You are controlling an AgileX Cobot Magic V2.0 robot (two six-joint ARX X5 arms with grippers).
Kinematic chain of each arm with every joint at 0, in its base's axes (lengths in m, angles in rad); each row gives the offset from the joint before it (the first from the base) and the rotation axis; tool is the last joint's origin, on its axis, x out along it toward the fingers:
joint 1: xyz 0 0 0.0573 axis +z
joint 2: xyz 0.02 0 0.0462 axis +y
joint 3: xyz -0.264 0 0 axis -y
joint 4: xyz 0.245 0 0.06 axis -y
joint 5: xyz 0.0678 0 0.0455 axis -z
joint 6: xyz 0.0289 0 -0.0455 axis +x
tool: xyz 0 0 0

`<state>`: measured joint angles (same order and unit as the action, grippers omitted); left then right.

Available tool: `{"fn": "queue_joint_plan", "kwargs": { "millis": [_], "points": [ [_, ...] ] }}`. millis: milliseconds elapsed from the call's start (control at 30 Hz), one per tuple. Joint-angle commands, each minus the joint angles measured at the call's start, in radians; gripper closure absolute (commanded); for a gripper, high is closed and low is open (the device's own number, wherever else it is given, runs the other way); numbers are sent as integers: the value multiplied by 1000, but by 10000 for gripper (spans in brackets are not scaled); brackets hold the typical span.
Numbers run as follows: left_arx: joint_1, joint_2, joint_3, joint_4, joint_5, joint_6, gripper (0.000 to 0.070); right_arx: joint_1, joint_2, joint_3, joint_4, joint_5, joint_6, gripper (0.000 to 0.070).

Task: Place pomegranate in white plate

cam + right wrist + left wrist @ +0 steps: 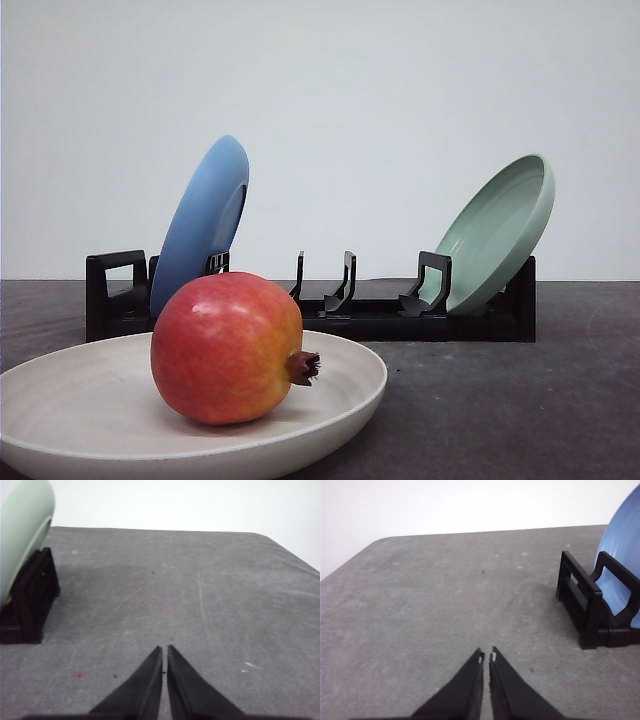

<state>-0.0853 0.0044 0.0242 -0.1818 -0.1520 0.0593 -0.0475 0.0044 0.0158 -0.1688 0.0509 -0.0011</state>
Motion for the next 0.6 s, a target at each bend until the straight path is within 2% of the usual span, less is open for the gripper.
{"fn": "queue_joint_plan", "kwargs": {
  "millis": [0, 567],
  "points": [
    [0, -2, -12, 2, 3, 2, 700, 9, -1, -5, -11, 0, -18, 689],
    [0, -2, -12, 2, 3, 2, 700, 28, -1, -5, 11, 1, -8, 689]
  ]
}}
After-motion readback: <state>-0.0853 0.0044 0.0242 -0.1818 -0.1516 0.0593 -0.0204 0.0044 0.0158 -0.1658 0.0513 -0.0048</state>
